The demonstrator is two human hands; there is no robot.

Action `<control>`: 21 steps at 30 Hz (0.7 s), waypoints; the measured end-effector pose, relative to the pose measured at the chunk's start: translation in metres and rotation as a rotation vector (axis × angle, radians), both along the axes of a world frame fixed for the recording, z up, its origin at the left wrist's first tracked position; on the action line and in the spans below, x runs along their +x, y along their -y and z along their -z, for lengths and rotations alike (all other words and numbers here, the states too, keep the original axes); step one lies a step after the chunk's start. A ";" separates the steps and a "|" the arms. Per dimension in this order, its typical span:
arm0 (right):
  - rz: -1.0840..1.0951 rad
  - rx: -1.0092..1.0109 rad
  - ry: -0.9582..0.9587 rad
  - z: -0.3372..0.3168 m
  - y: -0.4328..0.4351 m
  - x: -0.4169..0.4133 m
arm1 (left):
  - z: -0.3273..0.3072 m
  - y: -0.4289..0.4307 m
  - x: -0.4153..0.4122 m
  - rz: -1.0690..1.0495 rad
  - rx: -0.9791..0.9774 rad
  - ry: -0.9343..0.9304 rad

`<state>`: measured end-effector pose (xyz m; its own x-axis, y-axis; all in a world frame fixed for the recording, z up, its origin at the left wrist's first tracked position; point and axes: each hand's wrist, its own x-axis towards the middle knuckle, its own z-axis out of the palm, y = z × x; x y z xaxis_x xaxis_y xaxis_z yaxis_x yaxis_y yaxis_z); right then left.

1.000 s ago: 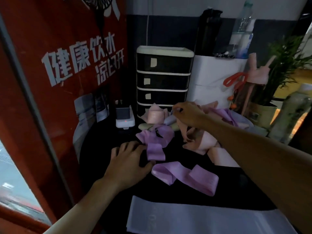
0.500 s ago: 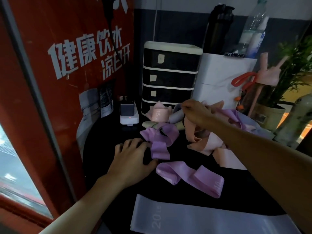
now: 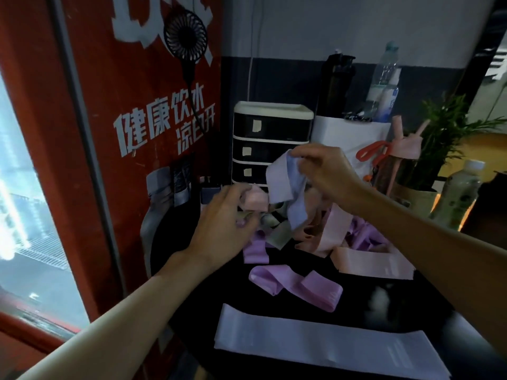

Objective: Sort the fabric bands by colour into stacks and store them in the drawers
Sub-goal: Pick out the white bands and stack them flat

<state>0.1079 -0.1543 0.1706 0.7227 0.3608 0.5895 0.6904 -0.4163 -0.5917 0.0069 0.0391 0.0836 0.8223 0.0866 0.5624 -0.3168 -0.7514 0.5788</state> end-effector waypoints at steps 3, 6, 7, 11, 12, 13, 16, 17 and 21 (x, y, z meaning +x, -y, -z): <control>-0.047 0.059 0.059 -0.012 0.005 -0.023 | -0.030 0.014 -0.006 0.081 -0.049 0.092; -0.053 0.074 0.077 -0.019 0.015 -0.041 | -0.050 0.028 -0.013 0.151 -0.040 0.120; -0.058 0.074 0.082 -0.020 0.018 -0.048 | -0.054 0.032 -0.015 0.176 -0.032 0.135; -0.065 0.068 0.084 -0.024 0.031 -0.070 | -0.062 0.045 -0.020 0.191 -0.033 0.185; -0.063 0.071 0.077 -0.024 0.035 -0.075 | -0.063 0.049 -0.022 0.187 -0.050 0.188; -0.059 0.071 0.067 -0.025 0.039 -0.079 | -0.063 0.053 -0.024 0.187 -0.071 0.189; -0.027 0.049 0.045 -0.024 0.051 -0.088 | -0.067 0.060 -0.031 0.177 -0.120 0.204; -0.013 0.041 0.038 -0.024 0.056 -0.091 | -0.069 0.062 -0.034 0.184 -0.146 0.206; -0.028 0.005 -0.028 -0.024 0.068 -0.106 | -0.082 0.066 -0.044 0.207 -0.266 0.205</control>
<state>0.0024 -0.2222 0.1948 0.7286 0.3783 0.5709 0.6849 -0.3938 -0.6131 -0.0371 -0.0272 0.1660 0.7106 0.0954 0.6971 -0.5753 -0.4915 0.6538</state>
